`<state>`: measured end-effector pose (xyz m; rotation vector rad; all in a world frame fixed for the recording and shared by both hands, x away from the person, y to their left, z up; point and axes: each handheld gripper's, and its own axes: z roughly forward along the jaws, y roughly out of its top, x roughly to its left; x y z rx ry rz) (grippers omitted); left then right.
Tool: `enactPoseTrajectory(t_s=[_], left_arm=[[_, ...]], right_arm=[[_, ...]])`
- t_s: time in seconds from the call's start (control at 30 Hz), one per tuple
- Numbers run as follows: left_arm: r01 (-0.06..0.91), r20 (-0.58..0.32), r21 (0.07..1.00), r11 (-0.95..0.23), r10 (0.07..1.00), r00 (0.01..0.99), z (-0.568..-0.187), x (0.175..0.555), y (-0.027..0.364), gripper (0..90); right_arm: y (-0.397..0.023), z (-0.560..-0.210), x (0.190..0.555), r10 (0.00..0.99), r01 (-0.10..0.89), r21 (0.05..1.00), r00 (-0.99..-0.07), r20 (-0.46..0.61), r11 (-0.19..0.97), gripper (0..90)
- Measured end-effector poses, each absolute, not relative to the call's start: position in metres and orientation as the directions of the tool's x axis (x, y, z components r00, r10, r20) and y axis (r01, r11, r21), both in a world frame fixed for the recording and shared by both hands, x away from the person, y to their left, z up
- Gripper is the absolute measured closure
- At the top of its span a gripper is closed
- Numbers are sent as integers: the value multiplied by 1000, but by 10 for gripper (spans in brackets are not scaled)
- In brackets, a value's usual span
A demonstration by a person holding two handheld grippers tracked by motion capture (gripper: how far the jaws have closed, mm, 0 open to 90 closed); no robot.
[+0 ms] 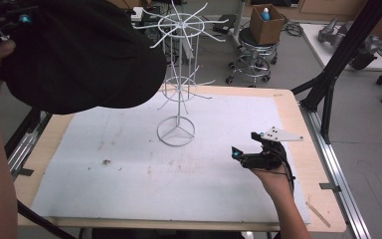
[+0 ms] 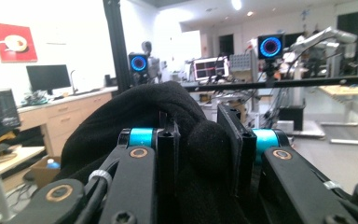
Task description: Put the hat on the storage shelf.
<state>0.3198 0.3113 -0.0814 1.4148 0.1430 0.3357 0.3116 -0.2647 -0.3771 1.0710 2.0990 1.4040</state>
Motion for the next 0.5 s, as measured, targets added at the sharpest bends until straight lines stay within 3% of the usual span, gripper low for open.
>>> enactPoseTrajectory(t_s=[0.5], left_arm=[[-128,102,987,94,238,966,-84,337,287,702]], right_arm=[[-264,-376,310,773,378,903,-629,88,205,51]])
